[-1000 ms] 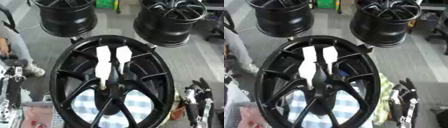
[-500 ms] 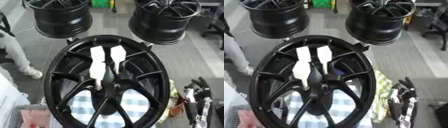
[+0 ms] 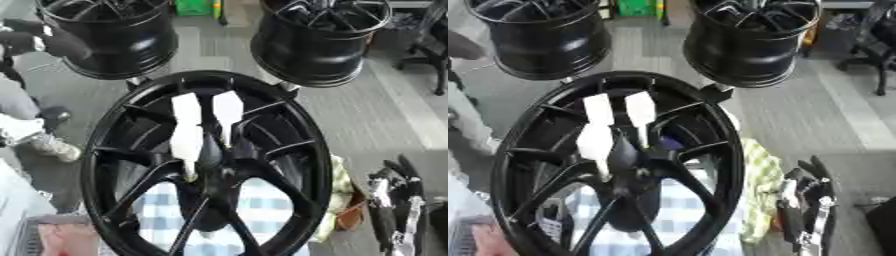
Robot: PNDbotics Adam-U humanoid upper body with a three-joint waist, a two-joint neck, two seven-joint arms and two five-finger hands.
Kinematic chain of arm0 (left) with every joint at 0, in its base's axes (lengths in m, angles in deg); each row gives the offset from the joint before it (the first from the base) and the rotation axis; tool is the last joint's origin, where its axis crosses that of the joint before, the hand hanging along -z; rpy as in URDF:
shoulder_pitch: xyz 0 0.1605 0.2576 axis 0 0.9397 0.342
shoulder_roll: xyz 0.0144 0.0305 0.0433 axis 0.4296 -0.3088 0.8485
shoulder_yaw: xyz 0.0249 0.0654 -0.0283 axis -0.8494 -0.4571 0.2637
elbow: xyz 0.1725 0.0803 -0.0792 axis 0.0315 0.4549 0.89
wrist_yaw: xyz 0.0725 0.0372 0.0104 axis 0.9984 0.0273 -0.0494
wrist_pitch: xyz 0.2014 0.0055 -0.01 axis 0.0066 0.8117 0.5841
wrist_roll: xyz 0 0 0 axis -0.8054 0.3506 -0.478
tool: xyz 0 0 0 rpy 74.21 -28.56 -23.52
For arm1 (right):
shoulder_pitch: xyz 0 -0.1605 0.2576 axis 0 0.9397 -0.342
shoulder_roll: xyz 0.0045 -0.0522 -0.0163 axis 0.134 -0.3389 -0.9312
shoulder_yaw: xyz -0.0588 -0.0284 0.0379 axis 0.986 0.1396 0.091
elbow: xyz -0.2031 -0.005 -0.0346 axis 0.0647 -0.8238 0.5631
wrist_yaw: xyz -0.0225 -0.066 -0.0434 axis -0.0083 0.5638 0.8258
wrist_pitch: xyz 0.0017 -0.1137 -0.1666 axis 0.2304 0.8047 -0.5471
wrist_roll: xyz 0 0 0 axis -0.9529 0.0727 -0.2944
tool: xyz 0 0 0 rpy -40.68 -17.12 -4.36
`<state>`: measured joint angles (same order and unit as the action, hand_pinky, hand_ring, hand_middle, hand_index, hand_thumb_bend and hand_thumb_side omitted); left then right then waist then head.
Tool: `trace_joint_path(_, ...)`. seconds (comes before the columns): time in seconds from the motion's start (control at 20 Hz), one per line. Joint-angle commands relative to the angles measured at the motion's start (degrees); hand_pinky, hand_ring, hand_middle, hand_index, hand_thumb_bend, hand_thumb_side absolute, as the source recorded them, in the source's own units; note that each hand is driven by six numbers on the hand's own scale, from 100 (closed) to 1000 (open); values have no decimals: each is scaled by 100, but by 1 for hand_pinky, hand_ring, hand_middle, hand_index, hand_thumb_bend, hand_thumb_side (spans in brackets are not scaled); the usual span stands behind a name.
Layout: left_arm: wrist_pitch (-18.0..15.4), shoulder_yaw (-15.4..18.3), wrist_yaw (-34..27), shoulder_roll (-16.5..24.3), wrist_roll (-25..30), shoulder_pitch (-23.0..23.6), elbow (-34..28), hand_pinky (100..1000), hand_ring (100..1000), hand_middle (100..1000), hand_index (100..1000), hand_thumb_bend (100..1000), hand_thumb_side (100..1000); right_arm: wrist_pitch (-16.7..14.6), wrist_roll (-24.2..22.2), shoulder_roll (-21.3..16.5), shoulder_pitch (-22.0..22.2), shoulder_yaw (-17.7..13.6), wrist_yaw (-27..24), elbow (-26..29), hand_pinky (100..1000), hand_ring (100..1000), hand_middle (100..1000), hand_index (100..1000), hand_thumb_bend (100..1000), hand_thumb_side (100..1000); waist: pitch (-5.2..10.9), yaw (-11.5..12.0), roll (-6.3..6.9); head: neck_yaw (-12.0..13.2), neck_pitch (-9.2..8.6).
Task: Pull the pin out of the wheel hub.
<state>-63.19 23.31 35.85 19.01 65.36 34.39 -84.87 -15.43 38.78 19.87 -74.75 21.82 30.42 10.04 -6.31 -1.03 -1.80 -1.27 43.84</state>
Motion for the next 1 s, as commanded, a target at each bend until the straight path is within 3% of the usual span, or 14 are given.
trace_joint_path(0.05, 77, -287, 216, -119, 765, -446, -60, 823, 861, 804, 907, 299, 409, -290, 248, -100, -48, 14, -61, 37, 552, 580, 706, 873, 100, 554, 58, -15, 28, 23, 28)
trace_joint_path(0.25, 294, -482, 192, -419, 1283, -881, -4, 808, 849, 785, 905, 290, 413, -298, 235, -94, -50, 22, -71, 27, 552, 580, 706, 873, 100, 554, 68, -25, 22, 22, 28)
trace_joint_path(0.3, 322, -493, 176, -447, 1329, -921, 5, 745, 793, 727, 900, 276, 427, -299, 234, -94, -49, 23, -72, 26, 552, 580, 706, 873, 100, 554, 68, -26, 22, 23, 28)
trace_joint_path(0.45, 498, -703, 114, -815, 1534, -1340, 333, 694, 723, 683, 895, 249, 431, -305, 205, -95, -50, 59, -92, 16, 552, 580, 705, 873, 100, 554, 76, -53, 12, 70, 28)
trace_joint_path(0.6, 580, -854, 217, -1062, 1729, -1580, 652, 660, 658, 682, 902, 252, 453, -311, 184, -95, -51, 75, -111, 14, 552, 580, 705, 872, 100, 554, 74, -74, 4, 92, 28)
trace_joint_path(1.0, 407, -1252, 780, -1561, 1913, -1842, 1355, 643, 649, 732, 921, 334, 460, -326, 129, -81, -83, 124, -155, 6, 551, 579, 703, 872, 100, 555, 57, -164, -16, 125, 28)
